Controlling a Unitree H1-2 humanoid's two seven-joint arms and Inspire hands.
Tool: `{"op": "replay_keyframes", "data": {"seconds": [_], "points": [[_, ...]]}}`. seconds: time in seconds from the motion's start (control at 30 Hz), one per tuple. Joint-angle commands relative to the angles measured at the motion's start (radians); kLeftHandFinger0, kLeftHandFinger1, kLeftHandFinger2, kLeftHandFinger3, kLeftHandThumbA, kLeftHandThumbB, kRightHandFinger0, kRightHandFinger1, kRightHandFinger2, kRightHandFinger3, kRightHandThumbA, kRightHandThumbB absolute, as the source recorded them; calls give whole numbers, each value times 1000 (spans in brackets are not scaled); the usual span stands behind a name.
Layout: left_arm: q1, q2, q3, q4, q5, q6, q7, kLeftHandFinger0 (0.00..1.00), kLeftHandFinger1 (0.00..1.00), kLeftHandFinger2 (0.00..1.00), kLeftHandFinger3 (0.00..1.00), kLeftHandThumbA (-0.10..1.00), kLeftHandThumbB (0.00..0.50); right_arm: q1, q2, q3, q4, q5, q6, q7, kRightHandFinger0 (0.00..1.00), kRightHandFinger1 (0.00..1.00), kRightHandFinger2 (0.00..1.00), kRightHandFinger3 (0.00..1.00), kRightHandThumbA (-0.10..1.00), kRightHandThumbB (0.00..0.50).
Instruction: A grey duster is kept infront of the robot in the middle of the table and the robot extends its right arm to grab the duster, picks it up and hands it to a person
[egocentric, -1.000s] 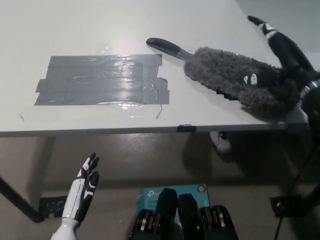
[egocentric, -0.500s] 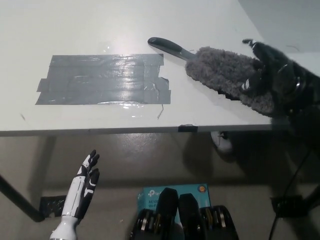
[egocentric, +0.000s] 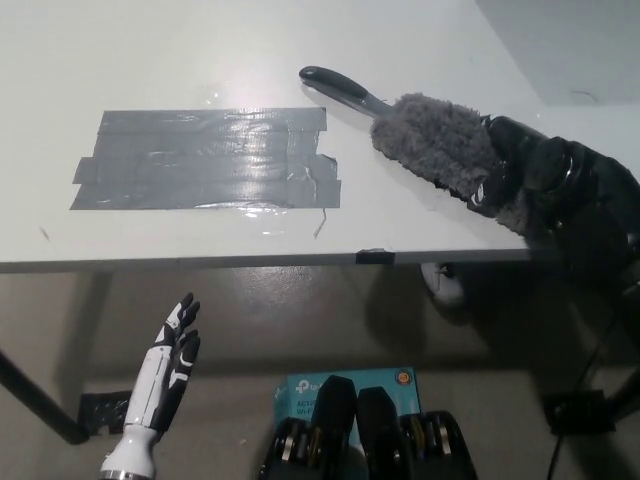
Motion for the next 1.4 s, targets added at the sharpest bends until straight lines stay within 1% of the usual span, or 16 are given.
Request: {"op": "replay_keyframes", "data": {"seconds": [0.0,0.23,0.3,0.33,0.37,0.47,0.5,0.53,0.63,0.7,0.8,0.87,1.0,1.03,1.1,1.37], "points": [[-26,19,-1,-15,3,-36,27,937,1000,1000,1000,1000,190,-88,4,26,85,-24,-33,13,1000,1000,1000,1000,1000,500],[-33,23,-4,-10,8,-36,35,939,1000,1000,1000,1000,186,-151,20,103,271,-83,-36,-14,1000,1000,1000,1000,1000,500],[-34,22,-2,-10,10,-36,31,939,1000,1000,1000,1000,194,-153,23,117,300,-86,-37,-35,1000,1000,1000,1000,584,440],[-34,22,-1,-12,12,-36,31,941,1000,1000,1000,1000,195,-151,23,112,306,-79,-41,-44,982,907,901,1000,298,299],[-34,23,-1,-16,14,-36,29,942,1000,1000,1000,1000,194,-141,23,103,305,-66,-56,-66,661,726,825,1000,63,286],[-43,23,0,-14,11,-36,24,956,1000,1000,1000,1000,193,-125,17,92,281,-56,-93,-100,98,235,396,1000,-99,184],[-41,22,2,-15,7,-36,20,957,1000,1000,1000,1000,194,-124,19,87,271,-55,-99,-123,209,419,580,1000,-100,165],[-39,22,3,-17,7,-36,18,957,1000,1000,1000,1000,195,-124,20,84,267,-55,-101,-135,255,467,601,1000,-100,162],[-41,22,0,-15,18,-36,22,960,1000,1000,1000,1000,197,-119,15,67,247,-44,-115,-160,127,373,498,1000,-100,173],[-43,23,2,-15,22,-36,20,961,1000,1000,1000,1000,199,-116,11,53,237,-35,-131,-175,210,502,601,974,-100,186],[-47,24,1,-14,21,-36,21,958,1000,1000,1000,1000,193,-104,2,33,200,-26,-151,-182,284,603,641,616,-100,185],[-49,26,-2,-14,18,-36,22,962,1000,1000,1000,1000,195,-90,-6,20,171,-22,-168,-184,250,556,601,478,-100,179],[-55,28,-7,-11,23,-36,27,954,1000,1000,1000,1000,198,-68,-17,-9,123,-1,-197,-169,84,563,799,531,-100,170],[-57,29,-8,-9,23,-36,29,948,1000,1000,1000,1000,192,-65,-19,-17,109,8,-197,-152,156,721,997,746,-100,168],[-61,31,-8,-8,22,-36,27,946,1000,1000,1000,1000,193,-61,-21,-32,85,19,-188,-122,286,874,1000,992,-100,157],[-68,29,-7,-8,15,-36,24,939,1000,1000,1000,1000,199,-21,-69,-92,-46,97,-198,38,315,784,1000,1000,-100,160]]}}
